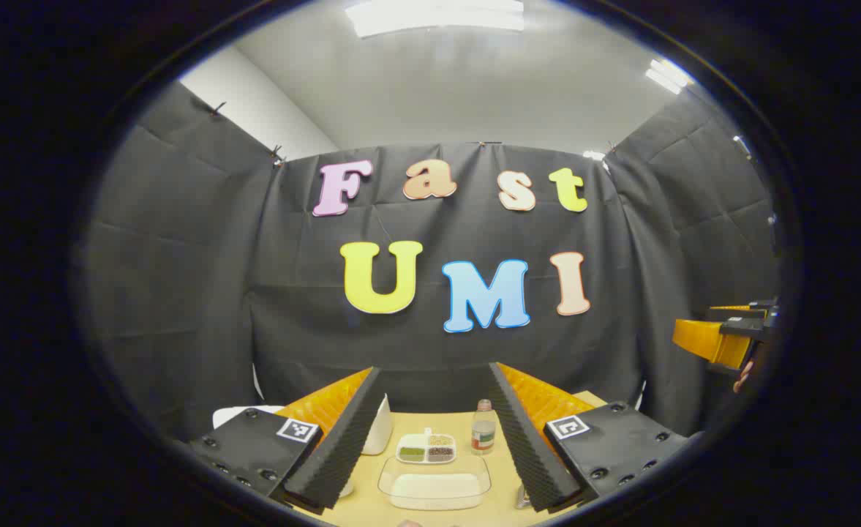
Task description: Close the left gripper, press the button to open the rice cooker; take a wooden spoon from the chopstick holder with the right hand, scoop a spoonful of rice and pour it into the rice cooker, then put the wooden spoon back into the chopstick holder.
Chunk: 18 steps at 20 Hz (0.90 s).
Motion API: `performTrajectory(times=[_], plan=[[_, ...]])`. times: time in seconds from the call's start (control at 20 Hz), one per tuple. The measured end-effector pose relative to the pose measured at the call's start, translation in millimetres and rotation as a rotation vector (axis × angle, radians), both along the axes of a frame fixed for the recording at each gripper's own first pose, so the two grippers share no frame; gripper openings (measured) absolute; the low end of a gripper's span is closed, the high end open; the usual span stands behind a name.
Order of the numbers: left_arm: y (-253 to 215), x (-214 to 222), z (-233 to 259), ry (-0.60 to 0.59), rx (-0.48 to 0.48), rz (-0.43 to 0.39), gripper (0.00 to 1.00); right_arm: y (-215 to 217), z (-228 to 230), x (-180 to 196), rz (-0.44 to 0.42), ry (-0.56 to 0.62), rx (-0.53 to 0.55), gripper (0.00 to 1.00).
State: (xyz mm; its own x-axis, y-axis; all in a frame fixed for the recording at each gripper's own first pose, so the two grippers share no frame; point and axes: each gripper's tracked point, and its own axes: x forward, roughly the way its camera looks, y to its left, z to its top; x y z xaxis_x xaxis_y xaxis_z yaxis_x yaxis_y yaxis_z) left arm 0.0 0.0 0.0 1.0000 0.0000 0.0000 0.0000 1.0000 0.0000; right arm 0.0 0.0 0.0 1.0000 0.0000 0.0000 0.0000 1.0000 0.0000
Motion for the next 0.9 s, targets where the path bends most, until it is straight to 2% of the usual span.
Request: performTrajectory(times=[0.2,0.45,0.8,0.85,0.9], plan=[[-1,-5,-3,0.002,0.005,-0.003,0.95,7,-5,-2,0.013,0.016,0.001,0.99],[3,-7,-8,0.023,-0.001,0.002,0.98,13,-7,-4,0.029,0.018,0.007,0.99],[21,-4,-10,0.020,-0.029,0.043,0.95,11,-11,-6,0.020,0.016,0.008,0.99],[22,-2,-14,0.027,-0.031,0.043,0.98,11,-13,-7,0.020,0.018,0.012,0.99],[23,-1,-16,0.030,-0.033,0.041,0.95,11,-12,-7,0.020,0.017,0.017,0.99]])
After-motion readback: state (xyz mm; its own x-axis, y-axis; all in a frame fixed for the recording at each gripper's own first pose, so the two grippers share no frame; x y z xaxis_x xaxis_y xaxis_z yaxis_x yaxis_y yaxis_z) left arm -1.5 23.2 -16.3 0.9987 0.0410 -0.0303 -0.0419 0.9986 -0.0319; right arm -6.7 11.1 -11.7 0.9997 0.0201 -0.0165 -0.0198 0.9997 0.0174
